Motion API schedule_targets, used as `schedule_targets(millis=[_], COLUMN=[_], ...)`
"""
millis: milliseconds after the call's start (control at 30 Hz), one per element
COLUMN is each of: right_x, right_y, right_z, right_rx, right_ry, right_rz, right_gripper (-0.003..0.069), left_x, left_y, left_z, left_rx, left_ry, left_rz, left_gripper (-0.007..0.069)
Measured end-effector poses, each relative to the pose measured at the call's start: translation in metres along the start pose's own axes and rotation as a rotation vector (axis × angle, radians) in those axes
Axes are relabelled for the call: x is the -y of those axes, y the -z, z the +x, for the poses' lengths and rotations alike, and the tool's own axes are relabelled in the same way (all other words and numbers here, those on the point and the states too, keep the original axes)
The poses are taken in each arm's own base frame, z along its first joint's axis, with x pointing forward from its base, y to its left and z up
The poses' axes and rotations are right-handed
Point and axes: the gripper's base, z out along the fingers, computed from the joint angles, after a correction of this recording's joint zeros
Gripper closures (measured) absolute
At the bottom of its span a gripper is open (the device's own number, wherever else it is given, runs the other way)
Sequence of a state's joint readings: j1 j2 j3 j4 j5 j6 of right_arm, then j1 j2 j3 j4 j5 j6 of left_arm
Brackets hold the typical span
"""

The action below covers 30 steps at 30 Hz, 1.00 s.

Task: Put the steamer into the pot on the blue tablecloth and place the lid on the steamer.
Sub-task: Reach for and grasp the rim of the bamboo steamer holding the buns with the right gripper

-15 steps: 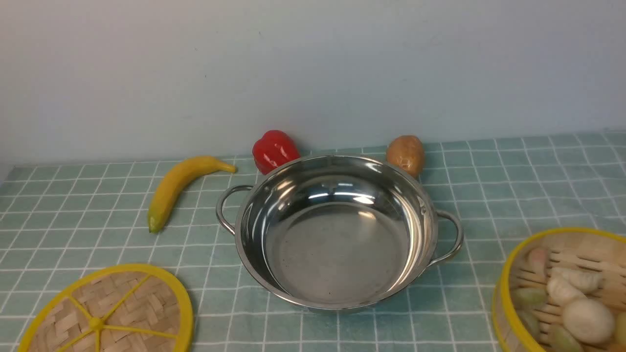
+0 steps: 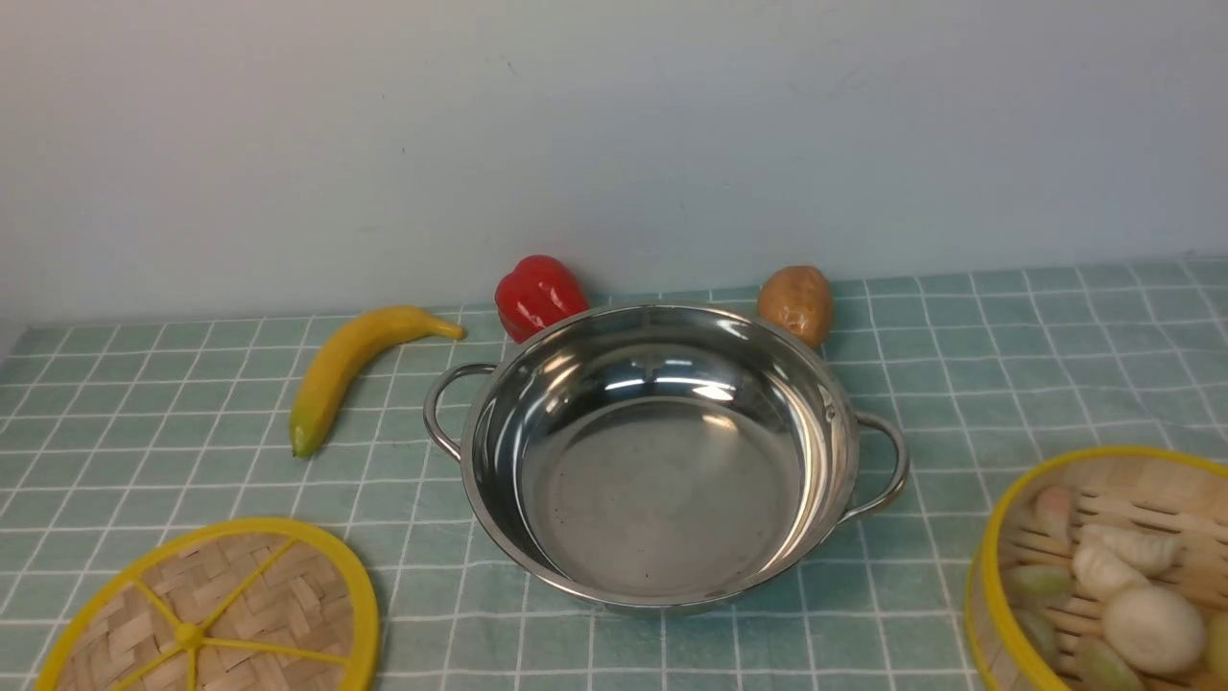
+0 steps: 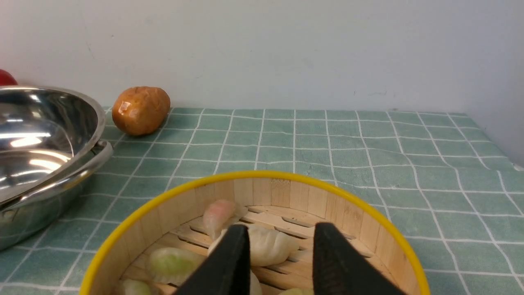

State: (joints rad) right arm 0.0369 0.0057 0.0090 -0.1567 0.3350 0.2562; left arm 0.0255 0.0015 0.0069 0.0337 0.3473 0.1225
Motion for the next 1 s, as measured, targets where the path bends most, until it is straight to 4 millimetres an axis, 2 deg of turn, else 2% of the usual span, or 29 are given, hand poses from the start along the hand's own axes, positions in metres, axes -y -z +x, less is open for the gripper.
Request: schedule_targets(millis=[500,567,733,800,1000], right_x=[0.000,0.000,-0.003,-0.003,-0.007], right_y=[0.000,0.000,0.001,0.003,0.034], right_z=[0.000,0.000,-0.008,-0.016,-0.082], right_rx=[0.000,0.002,0.064,0.087,0.206], right_ry=[0.000,-0.038,-0.259,-0.281,-0.260], right_rz=[0.000,-0.003,-0.037,-0.044,-0.058], right_gripper=[0.0416,0.0416,0.0416,0.0416,0.0416], left_x=[0.000,0.000,0.000,0.000,0.000], left_y=[0.000,0.000,0.000,0.000,0.000], left_z=[0.000,0.000,0.000,0.000,0.000], left_rx=[0.000,0.000,0.000,0.000,0.000], left_ry=[0.000,0.000,0.000,0.000,0.000], left_rz=[0.000,0.000,0.000,0.000,0.000], left_gripper=[0.0361,0.0361,0.0361,0.0361,0.0361])
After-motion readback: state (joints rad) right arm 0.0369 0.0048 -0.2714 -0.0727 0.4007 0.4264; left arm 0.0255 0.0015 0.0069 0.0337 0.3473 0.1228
